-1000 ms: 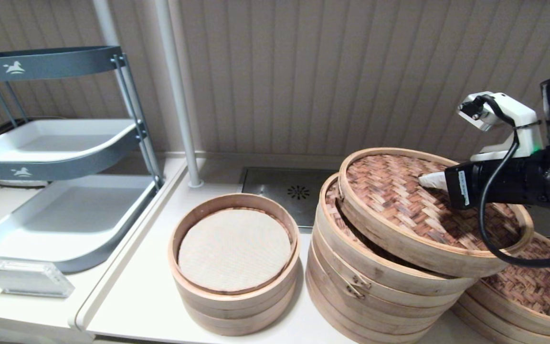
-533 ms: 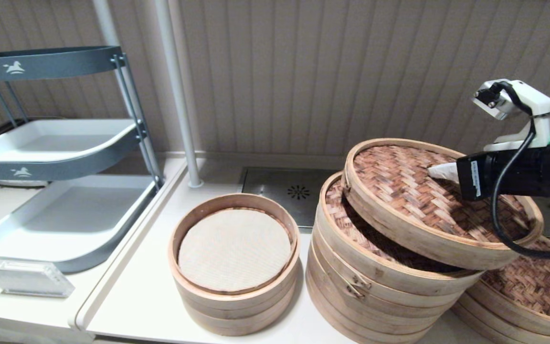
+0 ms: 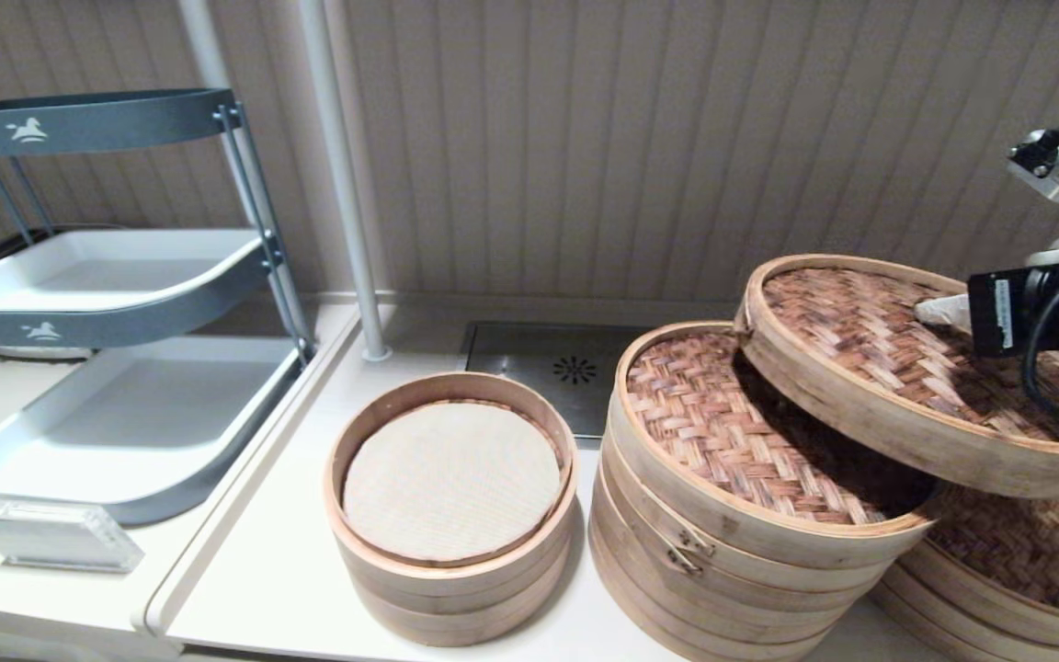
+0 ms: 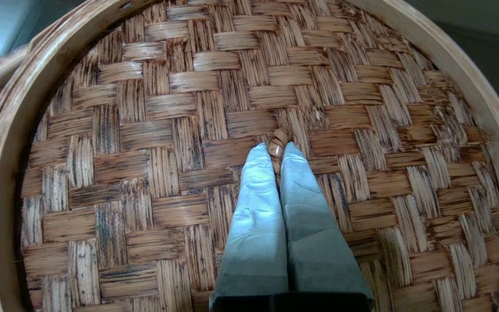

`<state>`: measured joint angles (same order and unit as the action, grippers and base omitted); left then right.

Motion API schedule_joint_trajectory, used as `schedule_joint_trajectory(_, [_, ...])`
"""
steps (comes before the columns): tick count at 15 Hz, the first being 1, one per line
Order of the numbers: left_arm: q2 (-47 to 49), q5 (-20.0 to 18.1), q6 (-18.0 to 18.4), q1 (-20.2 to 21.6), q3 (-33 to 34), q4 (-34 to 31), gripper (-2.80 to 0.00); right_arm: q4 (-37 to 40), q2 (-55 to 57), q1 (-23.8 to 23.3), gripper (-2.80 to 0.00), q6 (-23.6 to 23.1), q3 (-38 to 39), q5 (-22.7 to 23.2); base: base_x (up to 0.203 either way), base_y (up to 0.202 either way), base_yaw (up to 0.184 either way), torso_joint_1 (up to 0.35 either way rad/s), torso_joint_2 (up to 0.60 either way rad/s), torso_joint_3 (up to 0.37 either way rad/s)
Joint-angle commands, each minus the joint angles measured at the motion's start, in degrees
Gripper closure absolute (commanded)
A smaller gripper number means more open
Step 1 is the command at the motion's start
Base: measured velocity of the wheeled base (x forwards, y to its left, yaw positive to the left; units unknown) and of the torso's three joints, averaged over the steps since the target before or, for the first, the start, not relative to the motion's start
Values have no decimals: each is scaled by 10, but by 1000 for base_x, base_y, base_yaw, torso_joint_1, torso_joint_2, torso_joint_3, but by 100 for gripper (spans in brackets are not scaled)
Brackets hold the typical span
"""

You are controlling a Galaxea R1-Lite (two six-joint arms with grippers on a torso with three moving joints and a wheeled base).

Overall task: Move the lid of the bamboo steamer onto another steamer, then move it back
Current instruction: Put the steamer

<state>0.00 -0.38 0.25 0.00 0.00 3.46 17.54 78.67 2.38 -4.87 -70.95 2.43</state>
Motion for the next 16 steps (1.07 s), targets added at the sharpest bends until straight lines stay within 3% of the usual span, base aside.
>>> schedule_joint_trajectory(1, [-1,0,0,0,14,1,0,6,-5,-27,0,-3,-2,0,0,0,0,0,0,0])
schedule_joint_trajectory(5, [-1,0,0,0,14,1,0,17,-14,-151,0,-21,7,6,0,0,0,0,0,0])
schedule_joint_trajectory(11, [-1,-1,0,0,14,1,0,18,-22,-290,0,-29,33,33,0,0,0,0,0,0])
schedule_joint_trajectory(13, [-1,-1,0,0,14,1,0,15,-22,-325,0,-39,60,57,0,0,0,0,0,0])
schedule_joint_trajectory(16, [-1,0,0,0,14,1,0,12,-20,-337,0,-45,98,73,0,0,0,0,0,0])
